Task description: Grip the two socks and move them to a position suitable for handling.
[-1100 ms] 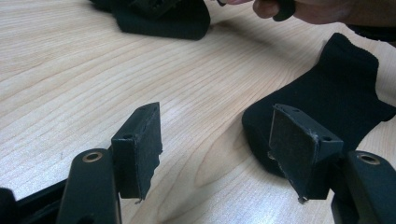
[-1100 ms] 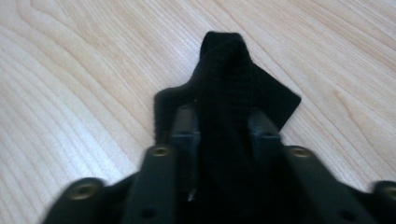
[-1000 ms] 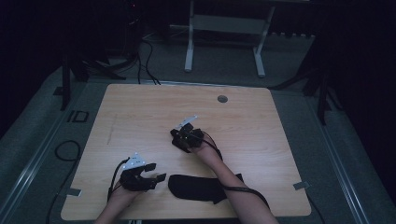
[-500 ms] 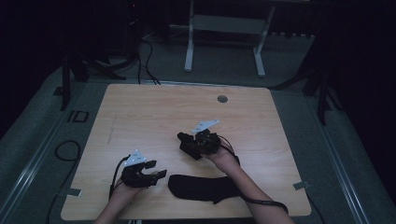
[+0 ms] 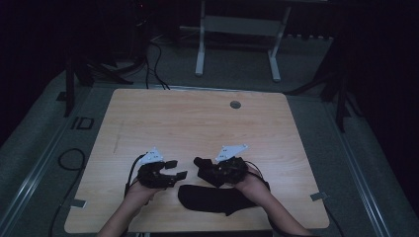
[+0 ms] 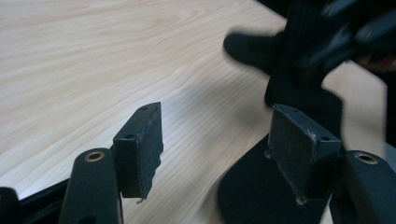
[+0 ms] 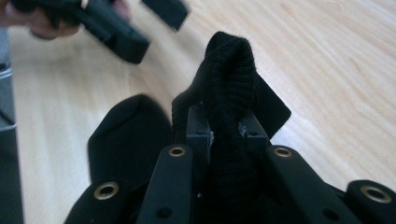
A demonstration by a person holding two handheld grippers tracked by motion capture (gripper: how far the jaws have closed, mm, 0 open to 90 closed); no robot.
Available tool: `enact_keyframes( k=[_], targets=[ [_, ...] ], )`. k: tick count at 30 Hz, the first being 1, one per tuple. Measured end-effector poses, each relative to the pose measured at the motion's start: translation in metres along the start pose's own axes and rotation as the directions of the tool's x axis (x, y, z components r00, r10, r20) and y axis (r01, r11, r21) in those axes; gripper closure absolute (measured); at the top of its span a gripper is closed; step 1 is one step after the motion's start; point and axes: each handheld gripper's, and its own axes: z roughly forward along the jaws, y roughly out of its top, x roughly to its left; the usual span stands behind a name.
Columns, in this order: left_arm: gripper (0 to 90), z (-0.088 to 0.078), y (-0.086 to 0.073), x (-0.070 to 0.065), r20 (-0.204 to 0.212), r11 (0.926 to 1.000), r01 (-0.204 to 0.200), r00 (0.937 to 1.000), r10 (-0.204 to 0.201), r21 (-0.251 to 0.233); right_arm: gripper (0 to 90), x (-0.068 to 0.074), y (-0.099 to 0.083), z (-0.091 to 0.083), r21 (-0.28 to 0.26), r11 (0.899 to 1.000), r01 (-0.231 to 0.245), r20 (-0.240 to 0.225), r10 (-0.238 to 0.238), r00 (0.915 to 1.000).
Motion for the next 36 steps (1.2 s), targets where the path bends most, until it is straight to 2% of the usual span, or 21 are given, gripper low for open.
enact_keyframes(
  k=[3, 7, 12, 14, 15, 18, 21, 22, 25, 29, 33, 36],
  targets=[
    [35.5, 0.008, 0.01, -0.004, 0.06, 1.0, -0.004, 0.9982, 0.004, 0.002, 79.1, 0.004, -0.006, -0.003, 0.002, 1.0, 0.008, -0.008, -0.008, 0.9999],
    [37.0, 0.019, 0.022, -0.008, 0.075, 0.999, -0.038, 0.9965, 0.036, 0.023, 79.1, 0.007, -0.01, -0.007, 0.003, 1.0, 0.021, -0.01, -0.021, 0.9997],
    [41.0, 0.029, 0.029, -0.005, 0.136, 0.9991, -0.021, 0.9906, 0.015, 0.038, 79.2, 0.009, -0.01, -0.012, -0.006, 0.999, 0.034, -0.011, -0.034, 0.9994],
    [42.6, 0.034, 0.03, -0.005, 0.161, 0.9979, -0.03, 0.9867, 0.02, 0.057, 79.1, 0.009, -0.009, -0.012, -0.007, 0.999, 0.039, -0.015, -0.04, 0.9991],
    [45.0, 0.035, 0.031, -0.006, 0.166, 0.9976, -0.04, 0.9857, 0.03, 0.057, 79.1, 0.009, -0.009, -0.012, -0.008, 0.999, 0.047, -0.011, -0.047, 0.9988],
    [59.9, 0.037, 0.031, -0.007, 0.188, 0.9975, -0.051, 0.9814, 0.041, 0.049, 79.1, 0.008, -0.009, -0.012, -0.004, 0.999, 0.049, 0.002, -0.049, 0.9988],
    [79.0, 0.039, 0.032, -0.012, 0.156, 0.996, -0.065, 0.9862, 0.055, 0.061, 79.0, 0.006, -0.01, -0.013, -0.009, 0.999, 0.037, 0.005, -0.037, 0.9993],
    [81.8, 0.039, 0.032, -0.014, 0.143, 0.9956, -0.066, 0.9882, 0.056, 0.067, 78.9, 0.005, -0.01, -0.013, -0.013, 0.999, 0.033, 0.004, -0.033, 0.9994],
    [83.9, 0.038, 0.033, -0.019, 0.111, 0.9932, -0.088, 0.9907, 0.08, 0.076, 78.1, 0.004, -0.01, -0.015, -0.023, 0.999, 0.024, 0.011, -0.024, 0.9997],
    [84.7, 0.034, 0.034, -0.023, 0.07, 0.9875, -0.117, 0.9915, 0.11, 0.106, 77.9, 0.0, -0.011, -0.023, -0.062, 0.998, -0.01, 0.012, 0.011, 0.9999],
    [84.8, 0.03, 0.037, -0.026, 0.057, 0.9864, -0.119, 0.9919, 0.113, 0.113, 77.9, -0.002, -0.01, -0.031, -0.088, 0.996, -0.024, 0.009, 0.025, 0.9996],
    [84.9, 0.028, 0.038, -0.027, 0.022, 0.9834, -0.13, 0.9915, 0.128, 0.127, 78.4, -0.001, -0.008, -0.036, -0.107, 0.994, -0.02, 0.019, 0.022, 0.9996]
  ],
)
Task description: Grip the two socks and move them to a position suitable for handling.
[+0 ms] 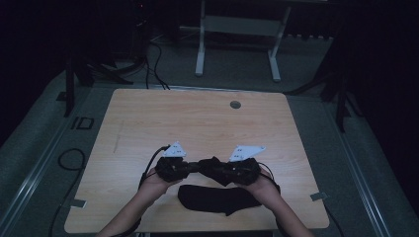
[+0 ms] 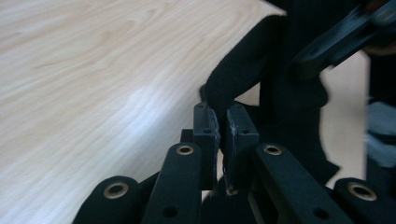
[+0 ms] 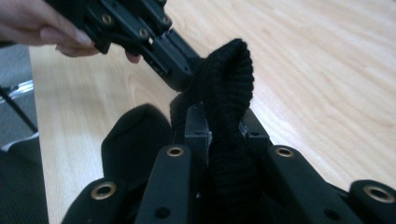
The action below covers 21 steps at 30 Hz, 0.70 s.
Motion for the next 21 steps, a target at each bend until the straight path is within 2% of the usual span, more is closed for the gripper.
enact_keyframes(
  k=[1, 3, 6, 7, 9, 10, 11, 13, 18, 21],
  targets=[
    [84.9, -0.001, 0.0, 0.001, -0.01, 1.0, 0.003, 0.9999, -0.003, 0.003, 78.6, -0.001, 0.001, -0.002, -0.009, 1.0, -0.005, 0.005, 0.005, 1.0],
    [84.9, -0.002, -0.002, 0.003, -0.06, 0.9996, -0.007, 0.9982, 0.009, 0.026, 80.8, -0.003, 0.001, -0.008, -0.027, 1.0, -0.012, 0.02, 0.012, 0.9997],
    [84.9, -0.01, -0.008, 0.011, -0.065, 0.9993, 0.031, 0.9974, -0.03, 0.019, 81.9, -0.011, 0.0, -0.022, -0.067, 0.997, -0.046, 0.053, 0.05, 0.9974],
    [84.9, -0.013, -0.01, 0.013, -0.071, 0.9992, 0.036, 0.9969, -0.035, 0.017, 82.0, -0.015, -0.001, -0.027, -0.084, 0.995, -0.06, 0.072, 0.066, 0.9952],
    [84.8, -0.02, -0.012, 0.017, -0.08, 0.9988, 0.047, 0.9958, -0.045, 0.016, 82.0, -0.022, -0.003, -0.038, -0.106, 0.99, -0.092, 0.083, 0.101, 0.9915],
    [84.8, -0.023, -0.013, 0.019, -0.086, 0.9989, 0.043, 0.9955, -0.041, 0.019, 82.0, -0.026, -0.004, -0.042, -0.118, 0.988, -0.102, 0.096, 0.114, 0.9888],
    [84.8, -0.026, -0.013, 0.02, -0.074, 0.9985, 0.05, 0.9961, -0.048, 0.023, 81.9, -0.029, -0.006, -0.046, -0.126, 0.986, -0.11, 0.108, 0.124, 0.9865],
    [84.7, -0.031, -0.012, 0.022, -0.067, 0.9986, 0.044, 0.9969, -0.042, 0.029, 81.8, -0.034, -0.009, -0.051, -0.135, 0.983, -0.127, 0.112, 0.143, 0.9834],
    [83.9, -0.028, -0.006, 0.018, -0.071, 0.9958, -0.021, 0.9971, 0.027, 0.09, 81.7, -0.042, -0.019, -0.044, -0.124, 0.979, -0.161, 0.13, 0.177, 0.9757],
    [83.3, -0.022, -0.005, 0.022, -0.063, 0.9921, -0.016, 0.9977, 0.024, 0.125, 81.7, -0.047, -0.026, -0.036, -0.11, 0.978, -0.18, 0.144, 0.194, 0.9703]
  ],
)
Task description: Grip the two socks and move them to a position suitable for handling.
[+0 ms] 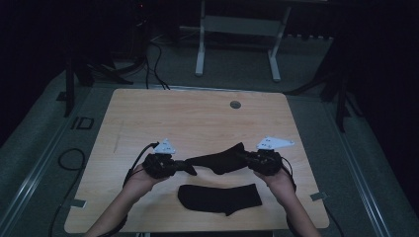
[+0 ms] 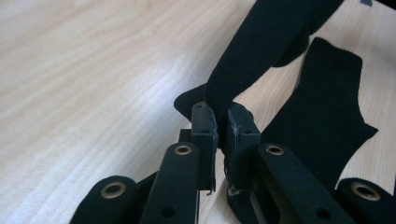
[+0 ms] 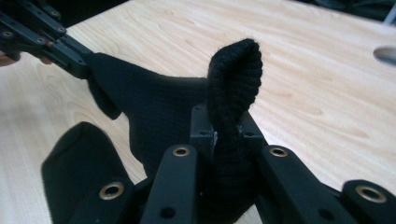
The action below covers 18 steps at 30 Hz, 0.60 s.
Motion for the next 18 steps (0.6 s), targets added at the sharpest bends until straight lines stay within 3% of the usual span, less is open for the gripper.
enact_keyframes(
  k=[7, 15, 18],
  targets=[
    [78.0, 0.023, -0.007, 0.005, 0.02, 0.9985, 0.039, 0.999, -0.04, 0.037, 81.8, -0.01, -0.01, 0.013, 0.037, 0.999, -0.035, 0.005, 0.035, 0.9994],
    [60.4, 0.041, -0.012, 0.009, 0.036, 0.996, 0.075, 0.9964, -0.077, 0.049, 81.8, -0.021, -0.017, 0.018, 0.05, 0.996, -0.071, 0.034, 0.07, 0.997],
    [59.7, 0.047, -0.013, 0.01, 0.033, 0.9951, 0.079, 0.9961, -0.081, 0.059, 81.8, -0.027, -0.019, 0.02, 0.057, 0.995, -0.079, 0.056, 0.076, 0.9956]
  ],
)
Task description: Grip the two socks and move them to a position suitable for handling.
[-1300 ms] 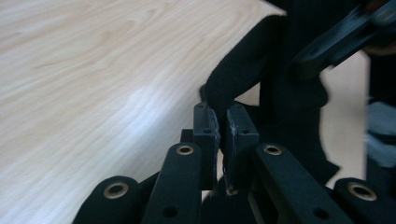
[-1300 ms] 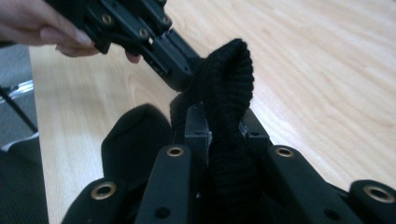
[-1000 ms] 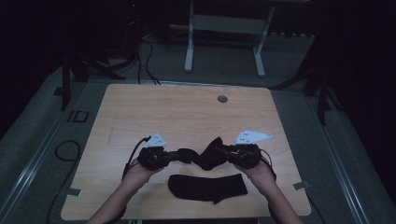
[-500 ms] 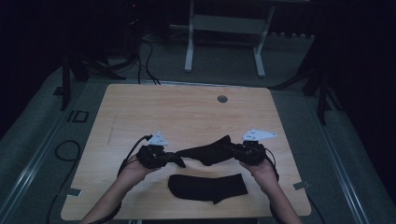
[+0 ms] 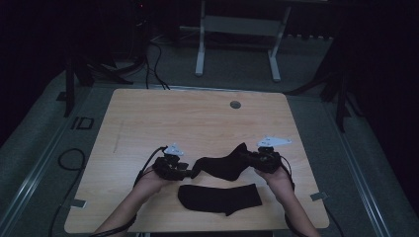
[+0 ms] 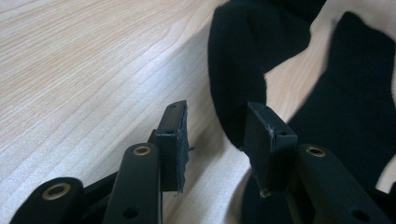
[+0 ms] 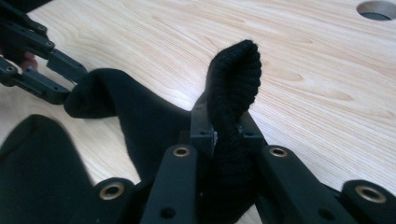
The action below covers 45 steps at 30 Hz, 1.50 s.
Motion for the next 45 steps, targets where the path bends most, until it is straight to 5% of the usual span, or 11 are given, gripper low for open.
enact_keyframes(
  k=[6, 12, 26, 31, 34, 37, 39, 45],
  targets=[
    [61.0, 0.008, 0.003, 0.004, -0.009, 0.9992, 0.036, 0.9993, -0.036, -0.016, 78.7, -0.016, -0.01, 0.007, 0.028, 0.998, -0.05, 0.048, 0.048, 0.9977],
    [67.3, 0.009, 0.006, 0.006, -0.017, 0.9989, 0.043, 0.9989, -0.043, -0.019, 52.1, -0.037, -0.022, 0.012, 0.083, 0.992, -0.098, 0.114, 0.088, 0.9895],
    [67.1, -0.001, -0.007, 0.021, -0.074, 0.9946, 0.103, 0.9919, -0.103, -0.015, 45.8, -0.068, -0.035, 0.008, 0.132, 0.98, -0.147, 0.224, 0.115, 0.9677],
    [60.2, -0.015, -0.009, 0.029, -0.138, 0.992, 0.122, 0.9824, -0.125, -0.031, 46.0, -0.069, -0.03, -0.002, 0.115, 0.984, -0.139, 0.24, 0.108, 0.9647],
    [62.7, -0.018, -0.003, 0.021, -0.135, 0.9936, 0.082, 0.9865, -0.092, -0.078, 60.1, -0.062, -0.024, -0.009, 0.089, 0.988, -0.122, 0.2, 0.103, 0.9745],
    [80.7, -0.013, 0.005, 0.012, -0.138, 0.9939, 0.058, 0.9879, -0.071, -0.094, 88.4, -0.051, -0.022, -0.008, 0.08, 0.994, -0.081, 0.168, 0.067, 0.9835],
    [89.3, -0.006, 0.012, 0.007, -0.124, 0.9958, 0.053, 0.9904, -0.062, -0.075, 89.9, -0.046, -0.021, -0.004, 0.092, 0.994, -0.063, 0.149, 0.049, 0.9876],
    [89.5, 0.02, 0.025, -0.004, -0.111, 0.9997, 0.001, 0.9938, -0.004, -0.026, 89.9, -0.04, -0.023, 0.014, 0.156, 0.988, -0.023, 0.142, 0.001, 0.9898]
  ],
)
